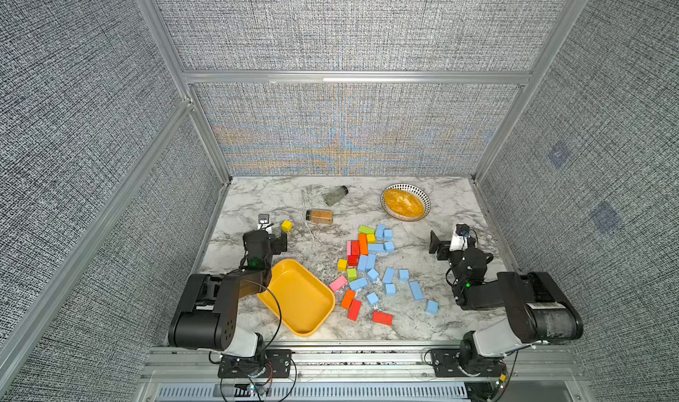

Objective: Pick out the blue building blocks
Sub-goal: Adjust the storage box at the center of the board.

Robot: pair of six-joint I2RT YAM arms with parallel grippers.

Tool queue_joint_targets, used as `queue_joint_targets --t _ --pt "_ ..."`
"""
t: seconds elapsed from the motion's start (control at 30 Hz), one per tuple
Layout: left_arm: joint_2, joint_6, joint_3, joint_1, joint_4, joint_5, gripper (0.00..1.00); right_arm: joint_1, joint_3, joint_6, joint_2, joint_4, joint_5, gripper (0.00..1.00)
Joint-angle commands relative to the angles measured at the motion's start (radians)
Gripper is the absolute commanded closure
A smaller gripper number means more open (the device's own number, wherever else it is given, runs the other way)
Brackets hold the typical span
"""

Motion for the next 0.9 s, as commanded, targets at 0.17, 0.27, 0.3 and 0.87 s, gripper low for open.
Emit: queue_joint_targets --t 0.17,0.27,0.3,0.87 --pt "-0.002 -0.001 0.002 0.002 0.005 0.018 0.00 0.000 -0.003 0.002 -0.001 0.004 -0.006 0.02" --pt "-0.003 0.000 0.002 0.001 0.005 0.018 0.00 0.001 -0.003 0.002 -0.001 0.005 -0.007 0.02" --pt "-0.002 0.000 0.002 0.001 0.004 0.019 0.00 0.001 -0.002 0.002 -0.001 0.005 -0.006 0.02" --pt "-0.007 0.000 0.001 0.002 0.000 0.017 0.00 0.002 -0.001 -0.004 -0.006 0.006 -0.013 0.02"
